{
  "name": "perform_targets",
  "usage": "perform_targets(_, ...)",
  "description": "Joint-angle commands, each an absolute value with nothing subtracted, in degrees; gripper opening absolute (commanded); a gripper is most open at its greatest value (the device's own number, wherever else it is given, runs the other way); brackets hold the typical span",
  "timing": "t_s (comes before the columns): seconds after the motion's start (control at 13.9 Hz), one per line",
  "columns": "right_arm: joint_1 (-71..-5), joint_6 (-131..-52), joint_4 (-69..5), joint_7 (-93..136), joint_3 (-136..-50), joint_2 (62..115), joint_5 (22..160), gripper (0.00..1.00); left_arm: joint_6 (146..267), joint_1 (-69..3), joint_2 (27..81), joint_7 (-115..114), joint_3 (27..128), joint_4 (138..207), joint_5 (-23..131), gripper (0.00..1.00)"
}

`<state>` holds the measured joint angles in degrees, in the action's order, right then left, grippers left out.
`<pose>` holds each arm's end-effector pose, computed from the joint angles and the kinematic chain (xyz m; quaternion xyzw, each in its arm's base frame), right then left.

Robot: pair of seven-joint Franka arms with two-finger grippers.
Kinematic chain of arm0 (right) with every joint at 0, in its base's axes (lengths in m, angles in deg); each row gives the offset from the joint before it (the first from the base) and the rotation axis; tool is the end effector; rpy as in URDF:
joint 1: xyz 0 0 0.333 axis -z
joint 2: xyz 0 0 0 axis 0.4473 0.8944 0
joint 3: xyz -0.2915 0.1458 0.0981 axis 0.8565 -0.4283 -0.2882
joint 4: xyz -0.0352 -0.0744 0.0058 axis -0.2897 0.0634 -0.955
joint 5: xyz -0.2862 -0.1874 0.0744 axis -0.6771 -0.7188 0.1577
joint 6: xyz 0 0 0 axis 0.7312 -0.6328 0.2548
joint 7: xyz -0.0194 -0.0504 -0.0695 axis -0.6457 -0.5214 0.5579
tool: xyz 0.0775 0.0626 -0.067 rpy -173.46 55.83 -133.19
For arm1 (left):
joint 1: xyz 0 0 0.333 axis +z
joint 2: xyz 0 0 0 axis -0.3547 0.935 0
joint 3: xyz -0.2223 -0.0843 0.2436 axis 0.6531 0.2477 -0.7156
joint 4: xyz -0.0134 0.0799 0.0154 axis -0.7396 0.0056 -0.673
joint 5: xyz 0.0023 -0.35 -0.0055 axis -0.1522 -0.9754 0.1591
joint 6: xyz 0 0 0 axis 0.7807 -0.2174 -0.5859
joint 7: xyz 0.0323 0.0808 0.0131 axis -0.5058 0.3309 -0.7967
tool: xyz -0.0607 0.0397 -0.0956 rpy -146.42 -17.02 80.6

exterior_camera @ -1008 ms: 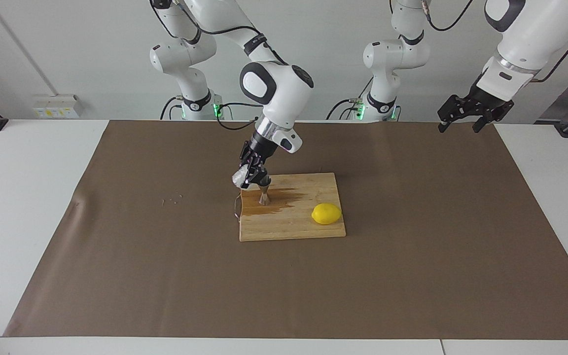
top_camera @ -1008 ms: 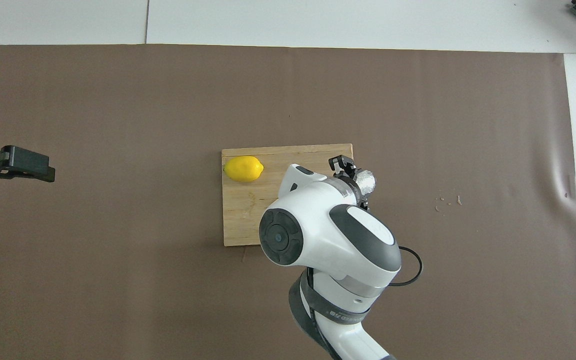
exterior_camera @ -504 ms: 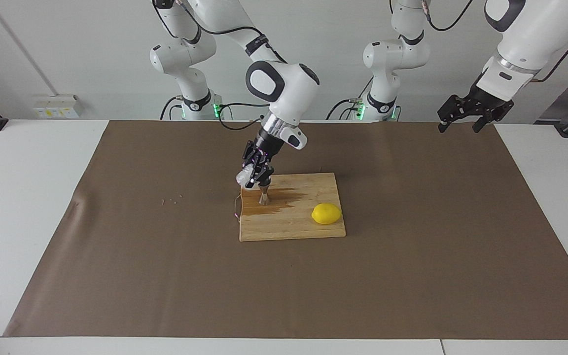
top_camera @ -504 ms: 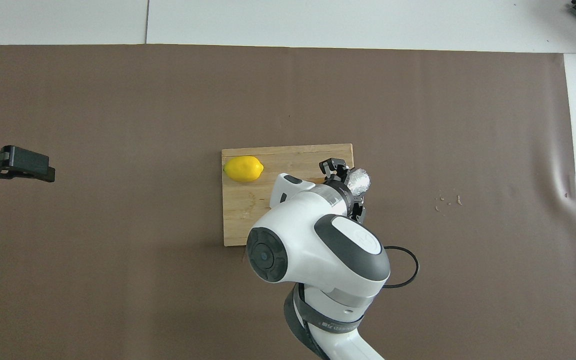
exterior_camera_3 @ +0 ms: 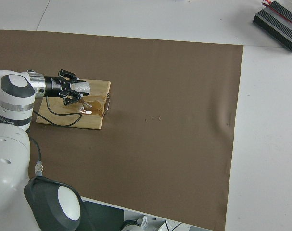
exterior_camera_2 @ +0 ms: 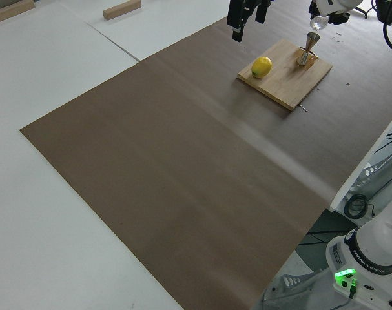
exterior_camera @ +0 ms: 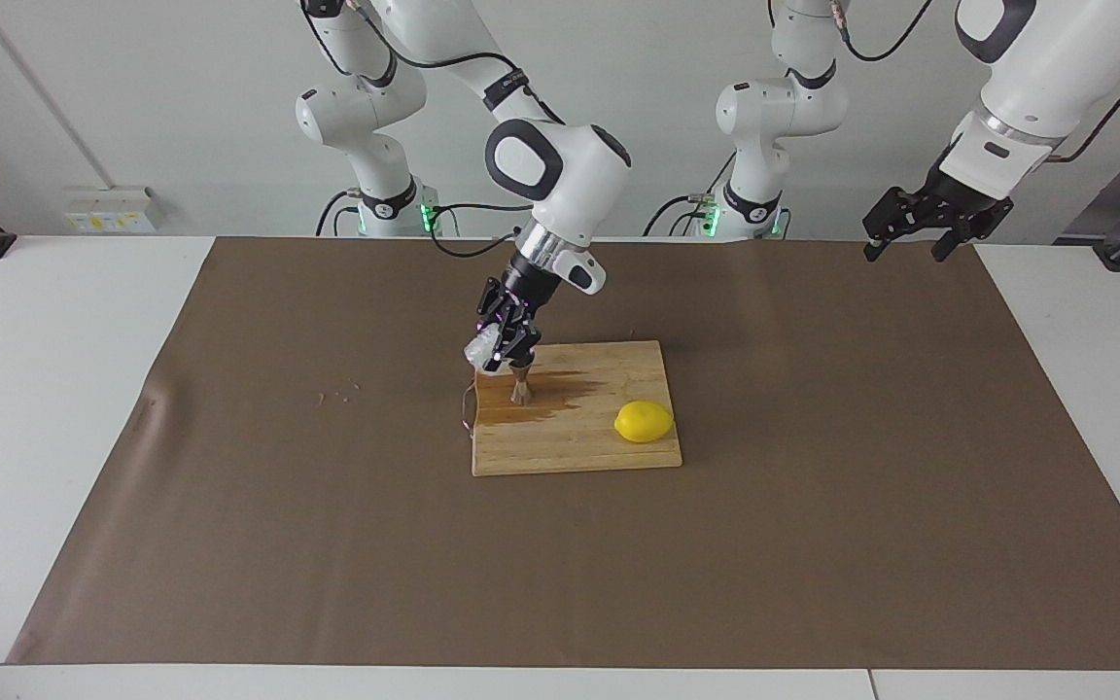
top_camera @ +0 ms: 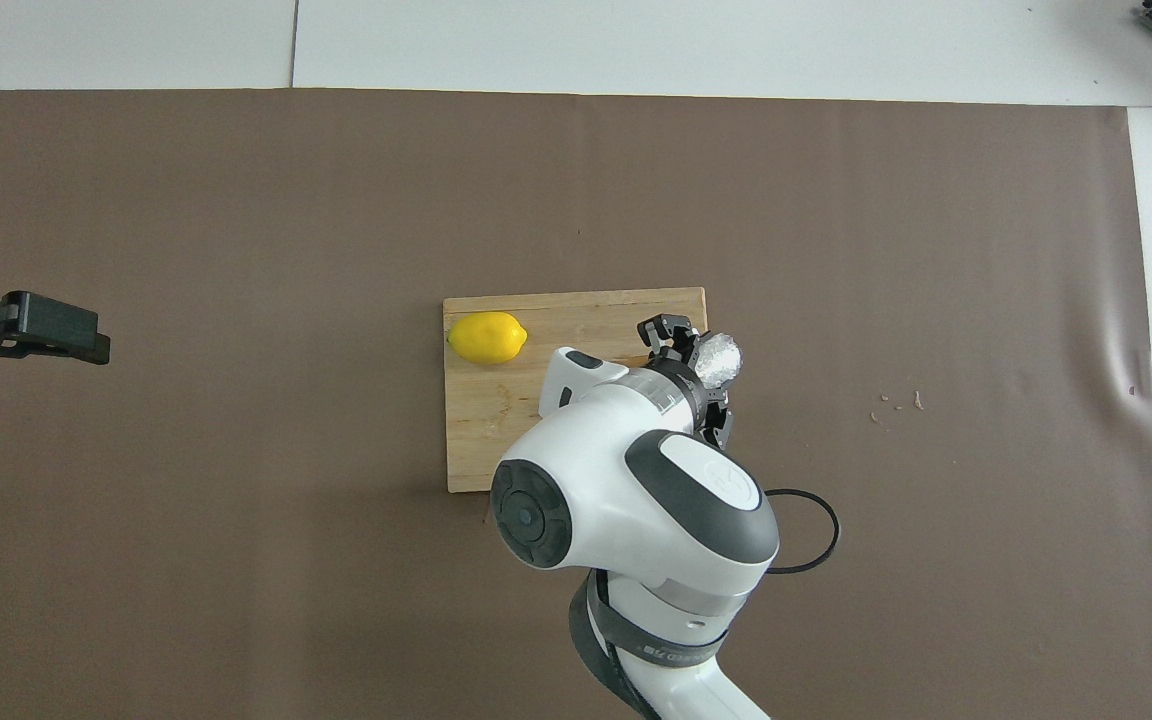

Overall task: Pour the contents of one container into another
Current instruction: 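Tilt the glass cup with the right gripper to pour into the metal cup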

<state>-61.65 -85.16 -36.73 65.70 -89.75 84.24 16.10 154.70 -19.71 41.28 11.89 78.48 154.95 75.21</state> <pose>0.4750 0.3099 0.4454 0.5339 0.7738 -0.1033 0.3249 0.4848 -0.0350 0.6425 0.9992 -0.0019 -0.0228 0.0333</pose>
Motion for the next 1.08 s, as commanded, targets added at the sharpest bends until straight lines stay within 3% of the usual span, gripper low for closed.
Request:
perform_targets(0.0,-61.5,-85.3,-37.6,65.4,-89.9,83.4,14.3,0.0,154.6,-20.5,39.5,12.1,77.6,157.0,74.9,1.0)
perform_targets(0.58,-59.1,-84.9,-35.3,65.5,-89.9,83.4,25.0,0.0,154.6,-20.6,39.4,12.1,77.6,157.0,74.9,1.0)
perform_targets(1.01,-52.5,-85.9,-35.0,68.8,-89.9,83.0,35.7,0.0,154.6,-20.6,39.4,12.1,77.6,157.0,74.9,1.0)
